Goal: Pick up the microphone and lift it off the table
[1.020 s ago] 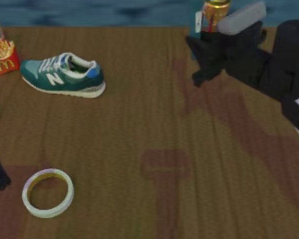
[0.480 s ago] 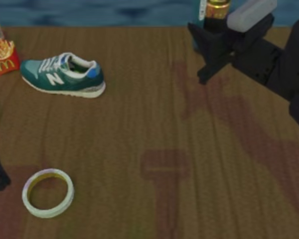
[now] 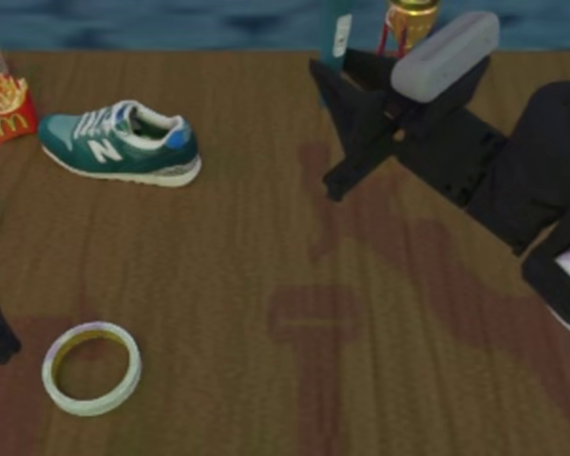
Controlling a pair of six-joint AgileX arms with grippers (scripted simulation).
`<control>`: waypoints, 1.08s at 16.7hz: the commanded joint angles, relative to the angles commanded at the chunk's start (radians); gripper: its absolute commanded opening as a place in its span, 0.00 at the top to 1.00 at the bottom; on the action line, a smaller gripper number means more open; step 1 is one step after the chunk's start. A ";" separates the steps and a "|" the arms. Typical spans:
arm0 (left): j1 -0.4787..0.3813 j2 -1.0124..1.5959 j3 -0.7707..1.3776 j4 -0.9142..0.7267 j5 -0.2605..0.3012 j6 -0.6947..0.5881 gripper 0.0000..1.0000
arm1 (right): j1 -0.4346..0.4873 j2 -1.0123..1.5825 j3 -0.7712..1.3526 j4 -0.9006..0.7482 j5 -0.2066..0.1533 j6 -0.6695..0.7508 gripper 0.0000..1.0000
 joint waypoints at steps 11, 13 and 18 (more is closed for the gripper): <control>0.000 0.000 0.000 0.000 0.000 0.000 0.00 | 0.028 -0.017 -0.014 0.016 0.027 0.003 1.00; -0.001 0.001 0.001 0.001 0.001 0.000 0.00 | 0.028 -0.017 -0.014 0.016 0.027 0.003 1.00; -0.047 0.163 0.122 0.072 0.125 0.017 0.00 | 0.028 -0.017 -0.014 0.016 0.027 0.003 1.00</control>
